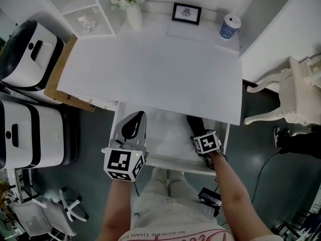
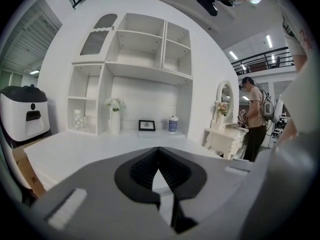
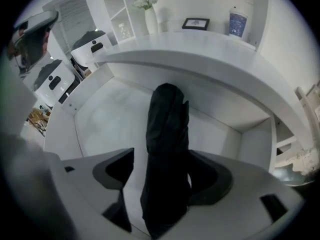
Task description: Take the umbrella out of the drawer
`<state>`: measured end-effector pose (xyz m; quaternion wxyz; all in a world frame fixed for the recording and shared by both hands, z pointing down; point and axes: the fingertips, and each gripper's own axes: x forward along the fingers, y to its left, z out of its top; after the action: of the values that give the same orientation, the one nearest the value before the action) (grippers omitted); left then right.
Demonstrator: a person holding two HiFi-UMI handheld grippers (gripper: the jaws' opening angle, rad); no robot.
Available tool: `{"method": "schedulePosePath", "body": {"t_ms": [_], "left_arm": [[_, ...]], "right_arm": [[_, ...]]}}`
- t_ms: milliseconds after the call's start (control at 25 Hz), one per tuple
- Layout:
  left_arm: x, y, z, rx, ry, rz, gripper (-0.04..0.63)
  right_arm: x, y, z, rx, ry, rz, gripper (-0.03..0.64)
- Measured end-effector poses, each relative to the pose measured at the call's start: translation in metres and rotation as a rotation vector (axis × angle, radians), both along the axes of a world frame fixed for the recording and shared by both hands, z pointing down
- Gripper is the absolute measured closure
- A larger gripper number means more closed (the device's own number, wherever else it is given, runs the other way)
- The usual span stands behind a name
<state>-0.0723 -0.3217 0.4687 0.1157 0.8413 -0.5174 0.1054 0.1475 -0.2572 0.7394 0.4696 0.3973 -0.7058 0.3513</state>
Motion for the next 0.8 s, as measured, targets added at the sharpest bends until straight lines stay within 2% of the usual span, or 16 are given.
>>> {"method": "schedulePosePath", "body": {"t_ms": [320,440,600,720,800], "left_arm": [[-0.007,0.003,0.005,-0.015,-0.026,0.005,0.586],[-0.009,0.002,0.005,-0.015,-0.032,0.002,0.586],[-0.008,0.004,0.005,-0.016,-0.033,0.004,0.586],[-0.006,0.006,0.006,-0.018,-0.038,0.011,0.586],[-0.008,0.009,0.006,-0.019,-0.040,0.008,0.586]], "right_arm": [[0.004,0.000,0.027,-0.071,0.093,-0.018,0.284],[0.003,0.003,0.031,-0.099,0.089,-0.012,0.284],[0.004,-0.001,0.029,-0.075,0.099,-0.025,0.285],[0.003,0.000,0.029,-0.068,0.113,-0.051,0.360],[0.001,0.000,0.028,-0.067,0.115,-0.064,0.371]]}}
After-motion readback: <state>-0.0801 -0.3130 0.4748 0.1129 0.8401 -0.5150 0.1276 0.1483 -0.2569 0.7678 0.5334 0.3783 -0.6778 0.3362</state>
